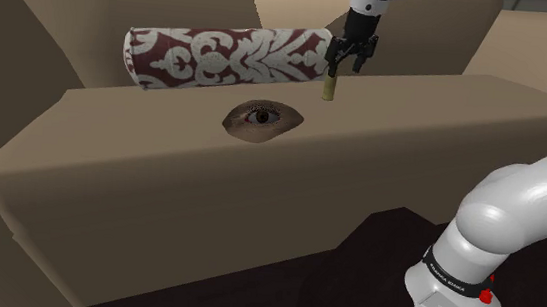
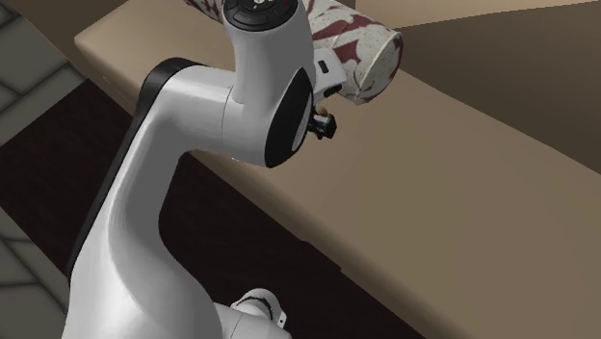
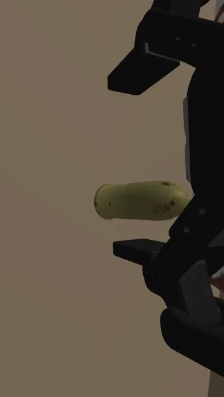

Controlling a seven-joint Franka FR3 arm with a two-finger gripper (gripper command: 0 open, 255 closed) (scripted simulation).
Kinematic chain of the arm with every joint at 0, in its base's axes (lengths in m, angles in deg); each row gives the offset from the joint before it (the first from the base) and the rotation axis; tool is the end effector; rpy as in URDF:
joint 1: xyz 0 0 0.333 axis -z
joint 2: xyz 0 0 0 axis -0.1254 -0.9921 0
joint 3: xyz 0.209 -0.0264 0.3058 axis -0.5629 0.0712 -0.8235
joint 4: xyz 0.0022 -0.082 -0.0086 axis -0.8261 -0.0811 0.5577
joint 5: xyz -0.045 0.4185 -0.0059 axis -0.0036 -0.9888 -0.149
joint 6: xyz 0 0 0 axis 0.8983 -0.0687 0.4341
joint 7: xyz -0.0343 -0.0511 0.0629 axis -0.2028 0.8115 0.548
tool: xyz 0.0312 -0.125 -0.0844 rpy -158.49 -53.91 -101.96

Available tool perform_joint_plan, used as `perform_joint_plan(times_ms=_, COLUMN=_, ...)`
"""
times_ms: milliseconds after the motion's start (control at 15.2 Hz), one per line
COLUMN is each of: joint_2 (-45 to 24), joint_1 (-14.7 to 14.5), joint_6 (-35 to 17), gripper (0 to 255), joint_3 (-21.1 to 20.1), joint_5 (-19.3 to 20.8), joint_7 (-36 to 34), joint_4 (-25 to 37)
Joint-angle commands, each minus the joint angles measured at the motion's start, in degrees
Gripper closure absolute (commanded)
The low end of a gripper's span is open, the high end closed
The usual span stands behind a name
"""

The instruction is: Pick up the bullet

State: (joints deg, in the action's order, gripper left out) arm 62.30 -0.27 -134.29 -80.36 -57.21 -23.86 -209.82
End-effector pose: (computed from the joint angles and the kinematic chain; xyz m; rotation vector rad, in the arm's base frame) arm 0.4320 -0.0506 0.6109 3.0479 -0.3471 0.3002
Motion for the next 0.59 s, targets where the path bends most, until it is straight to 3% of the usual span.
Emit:
perform_joint_plan(times_ms=0, joint_2=-2.47, joint_1=1.01, joint_6=-3.47, gripper=0, joint_3=-0.11, joint_5=0.39, joint_7=-2.73, joint_4=1.05)
perform_joint_plan(times_ms=198, joint_2=-6.33, joint_1=2.56, joint_6=-7.29, gripper=0, joint_3=0.23, joint_5=1.14, joint_7=-5.98, joint_4=3.82)
perform_joint_plan(times_ms=528, joint_2=-6.13, joint_1=2.58, joint_6=-11.11, gripper=0, joint_3=0.26, joint_5=1.28, joint_7=-6.25, joint_4=-0.21)
